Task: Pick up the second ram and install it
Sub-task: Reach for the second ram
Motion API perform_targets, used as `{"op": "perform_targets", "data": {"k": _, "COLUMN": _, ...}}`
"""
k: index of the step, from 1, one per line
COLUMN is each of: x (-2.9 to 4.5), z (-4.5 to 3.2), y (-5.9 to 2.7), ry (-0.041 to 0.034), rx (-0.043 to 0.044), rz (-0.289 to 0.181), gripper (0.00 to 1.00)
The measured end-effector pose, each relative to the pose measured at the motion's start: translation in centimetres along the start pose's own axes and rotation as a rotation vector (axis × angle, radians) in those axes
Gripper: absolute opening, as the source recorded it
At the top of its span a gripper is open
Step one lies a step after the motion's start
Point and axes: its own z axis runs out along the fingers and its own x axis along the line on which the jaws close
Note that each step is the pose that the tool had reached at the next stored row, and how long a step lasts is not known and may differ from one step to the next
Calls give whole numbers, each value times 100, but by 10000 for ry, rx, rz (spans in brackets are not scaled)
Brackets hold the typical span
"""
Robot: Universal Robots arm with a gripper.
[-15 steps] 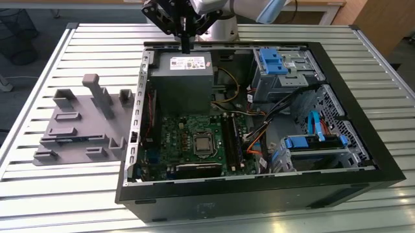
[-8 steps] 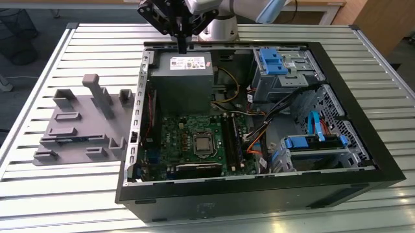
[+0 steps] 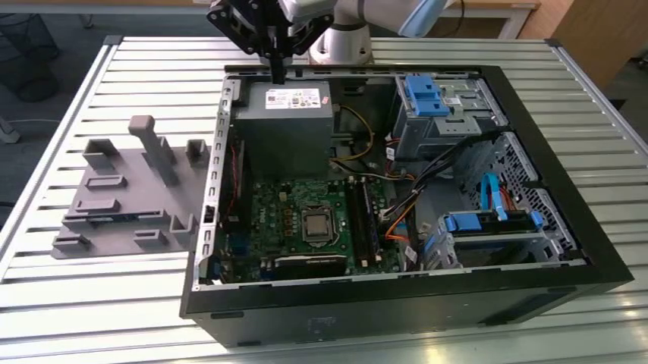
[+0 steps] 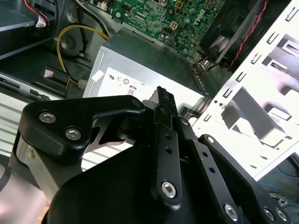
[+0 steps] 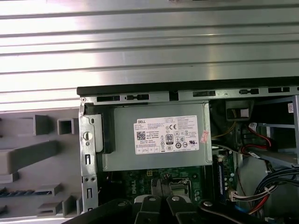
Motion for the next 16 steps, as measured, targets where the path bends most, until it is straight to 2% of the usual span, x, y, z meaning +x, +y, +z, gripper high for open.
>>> {"op": "perform_targets", "data": {"k": 16, "x": 139, "z": -2, "y": -10, "ry": 0, "rx": 0, "rz": 0, "gripper": 11}}
